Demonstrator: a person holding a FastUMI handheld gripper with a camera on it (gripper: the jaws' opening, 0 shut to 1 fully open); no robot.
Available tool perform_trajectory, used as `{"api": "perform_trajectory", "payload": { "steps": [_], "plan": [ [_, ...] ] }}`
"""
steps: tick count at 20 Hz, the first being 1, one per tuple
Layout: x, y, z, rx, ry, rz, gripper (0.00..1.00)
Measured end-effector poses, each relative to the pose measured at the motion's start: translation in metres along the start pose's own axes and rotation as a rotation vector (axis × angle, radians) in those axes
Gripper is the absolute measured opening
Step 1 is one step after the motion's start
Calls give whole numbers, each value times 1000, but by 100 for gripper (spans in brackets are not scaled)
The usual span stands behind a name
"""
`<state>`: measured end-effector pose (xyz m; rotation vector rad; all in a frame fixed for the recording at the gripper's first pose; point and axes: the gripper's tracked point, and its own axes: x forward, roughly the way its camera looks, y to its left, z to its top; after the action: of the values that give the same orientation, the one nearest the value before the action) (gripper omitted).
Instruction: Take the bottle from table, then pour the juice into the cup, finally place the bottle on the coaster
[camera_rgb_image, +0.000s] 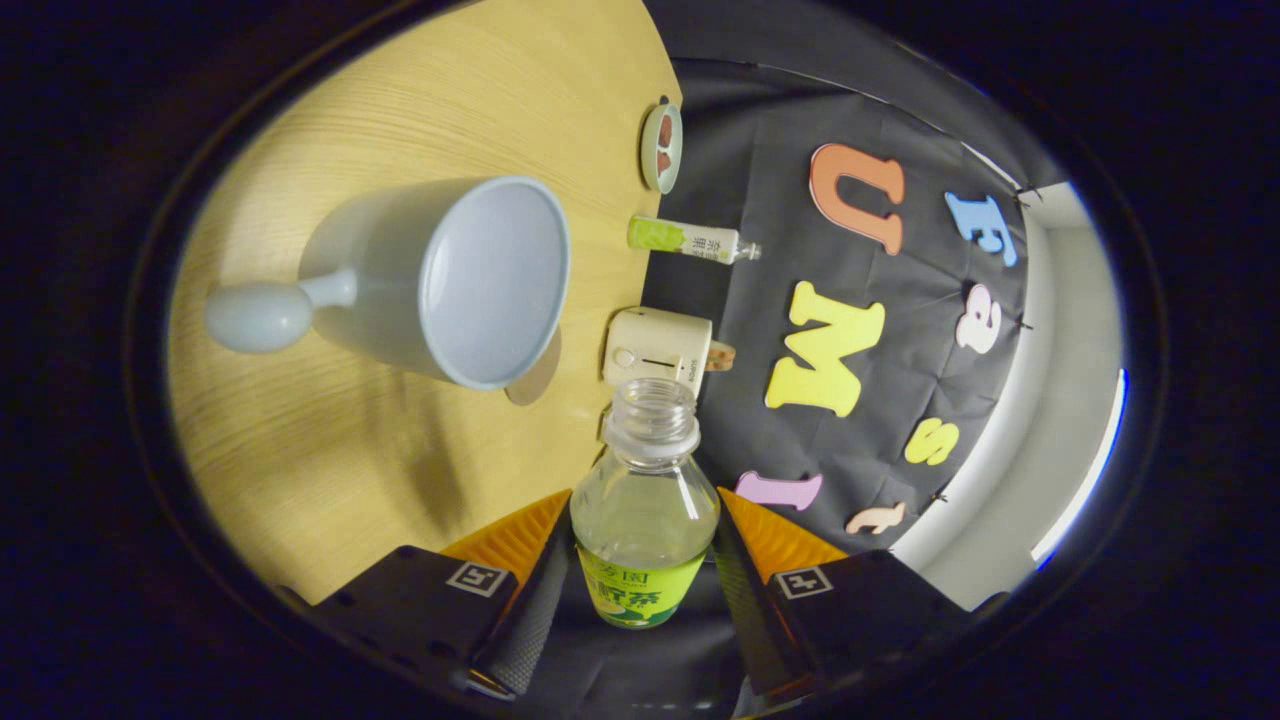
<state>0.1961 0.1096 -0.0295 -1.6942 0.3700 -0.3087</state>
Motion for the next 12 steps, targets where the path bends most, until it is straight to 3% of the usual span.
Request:
{"api": "perform_trajectory", "payload": {
  "steps": [12],
  "plan": [
    [0, -12, -3, -50, -3, 23, 82]
  ]
}}
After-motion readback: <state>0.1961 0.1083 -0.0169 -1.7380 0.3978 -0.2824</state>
